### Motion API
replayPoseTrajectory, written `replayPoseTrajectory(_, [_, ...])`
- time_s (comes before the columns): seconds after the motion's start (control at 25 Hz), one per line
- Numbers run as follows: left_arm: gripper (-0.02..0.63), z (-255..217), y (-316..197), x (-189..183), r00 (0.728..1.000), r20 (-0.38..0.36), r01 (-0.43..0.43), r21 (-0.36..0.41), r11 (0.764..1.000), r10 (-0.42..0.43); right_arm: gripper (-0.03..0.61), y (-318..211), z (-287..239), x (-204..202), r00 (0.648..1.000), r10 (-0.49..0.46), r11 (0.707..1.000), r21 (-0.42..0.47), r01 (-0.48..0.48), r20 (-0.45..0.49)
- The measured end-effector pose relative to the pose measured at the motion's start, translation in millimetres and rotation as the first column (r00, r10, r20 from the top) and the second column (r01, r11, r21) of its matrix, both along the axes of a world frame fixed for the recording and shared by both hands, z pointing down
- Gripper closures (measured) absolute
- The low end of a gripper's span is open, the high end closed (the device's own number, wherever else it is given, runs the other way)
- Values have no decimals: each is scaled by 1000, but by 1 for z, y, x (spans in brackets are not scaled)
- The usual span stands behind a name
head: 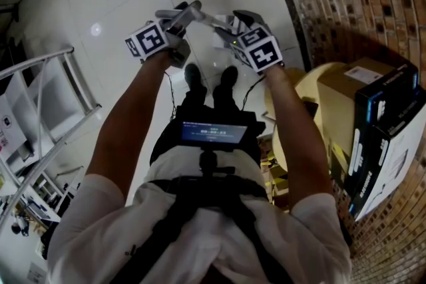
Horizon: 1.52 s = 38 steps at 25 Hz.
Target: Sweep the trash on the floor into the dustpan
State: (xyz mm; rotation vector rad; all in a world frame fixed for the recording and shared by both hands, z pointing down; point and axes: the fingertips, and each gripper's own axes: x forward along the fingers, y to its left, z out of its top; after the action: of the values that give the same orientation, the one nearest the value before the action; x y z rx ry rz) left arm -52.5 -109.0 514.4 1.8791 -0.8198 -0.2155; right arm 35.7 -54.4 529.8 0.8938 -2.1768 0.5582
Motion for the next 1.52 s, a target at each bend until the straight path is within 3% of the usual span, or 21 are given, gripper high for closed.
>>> replayPoseTrajectory(0.2, [279, -4, -3, -9, 998, -58, 39, -4, 999, -39, 287, 6, -2, 5, 1000, 22, 1000, -5, -22, -3])
replayPoseTrajectory(0.32, [279, -27, -3, 2, 956, -289, 49, -7, 999, -49, 287, 11, -2, 8, 999, 39, 999, -8, -39, -5])
replayPoseTrajectory(0.36, [279, -30, -4, 2, 947, -317, 54, -7, 999, -53, 287, 12, -2, 9, 999, 47, 999, -9, -47, -6])
replayPoseTrajectory(1.28, [259, -26, -17, 0, 944, -326, 56, -3, 998, -54, 287, 25, -3, 28, 991, 130, 991, -10, -130, -20])
replayPoseTrajectory(1.44, [259, -15, -13, -4, 959, -279, 52, -28, 998, -58, 287, 32, -3, 32, 988, 149, 989, -9, -150, -31])
replayPoseTrajectory(1.52, [259, -14, -12, -5, 956, -290, 45, -22, 999, -50, 287, 36, -3, 34, 986, 159, 987, -9, -160, -38])
